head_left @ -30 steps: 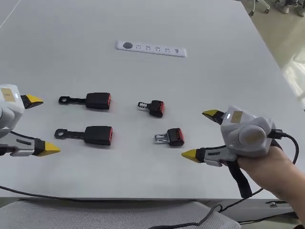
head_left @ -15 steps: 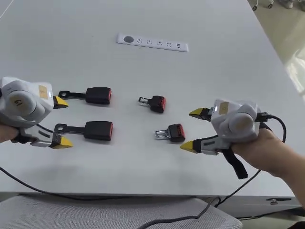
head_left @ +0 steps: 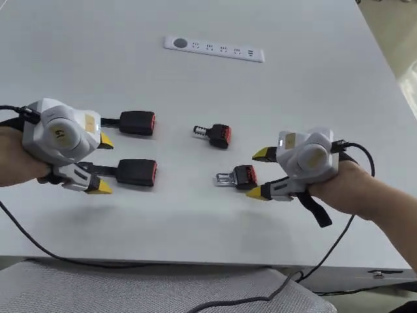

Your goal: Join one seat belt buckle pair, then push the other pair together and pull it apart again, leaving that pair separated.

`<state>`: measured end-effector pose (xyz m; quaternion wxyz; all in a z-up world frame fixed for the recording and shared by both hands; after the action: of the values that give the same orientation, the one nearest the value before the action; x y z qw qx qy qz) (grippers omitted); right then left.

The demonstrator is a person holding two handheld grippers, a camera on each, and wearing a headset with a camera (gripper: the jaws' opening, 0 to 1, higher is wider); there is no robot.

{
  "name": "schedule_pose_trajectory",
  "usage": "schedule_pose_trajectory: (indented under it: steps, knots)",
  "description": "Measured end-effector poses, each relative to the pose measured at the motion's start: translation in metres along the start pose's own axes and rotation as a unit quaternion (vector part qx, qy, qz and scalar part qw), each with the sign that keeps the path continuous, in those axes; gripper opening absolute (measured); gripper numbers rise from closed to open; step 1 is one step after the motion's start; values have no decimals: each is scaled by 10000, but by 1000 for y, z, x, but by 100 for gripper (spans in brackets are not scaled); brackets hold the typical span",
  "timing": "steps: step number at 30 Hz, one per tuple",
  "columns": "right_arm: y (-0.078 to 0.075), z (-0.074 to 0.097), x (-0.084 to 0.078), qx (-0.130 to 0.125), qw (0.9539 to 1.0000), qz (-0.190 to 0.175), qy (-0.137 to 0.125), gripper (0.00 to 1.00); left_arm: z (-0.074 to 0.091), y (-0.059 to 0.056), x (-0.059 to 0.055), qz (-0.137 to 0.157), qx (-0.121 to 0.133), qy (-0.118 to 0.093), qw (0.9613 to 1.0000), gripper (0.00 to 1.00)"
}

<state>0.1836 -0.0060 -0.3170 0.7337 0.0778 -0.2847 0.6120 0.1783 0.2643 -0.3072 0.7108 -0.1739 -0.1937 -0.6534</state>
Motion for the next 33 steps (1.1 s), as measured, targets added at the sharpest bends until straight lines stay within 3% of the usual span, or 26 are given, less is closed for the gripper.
schedule_pose_trajectory:
  steps: [9,17,24,33]
  knots:
    - [-3,-15,-10,237,9995,84,186,44,-13,8,7,-181,-172,138,9996,43]
    - [-5,-23,-15,395,9988,158,262,42,-24,8,6,-268,-424,276,9984,38]
    - [-5,-27,-21,488,9981,103,352,36,-30,10,7,-369,-493,365,9974,31]
    - [0,-26,-12,578,9978,50,327,35,-33,8,6,-566,-537,511,9956,31]
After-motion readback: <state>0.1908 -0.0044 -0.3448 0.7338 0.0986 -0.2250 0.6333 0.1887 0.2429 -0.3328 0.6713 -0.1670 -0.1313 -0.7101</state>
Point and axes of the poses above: the centre of the closed fingertips' face, and the gripper's own axes: z roughly backward along the fingers, y roughly to its left, x roughly out of its top, the point moved 3 cm from there along z, roughly backward along the fingers, and after that the axes turned 7 degrees about -x, right-handed, at the moved point
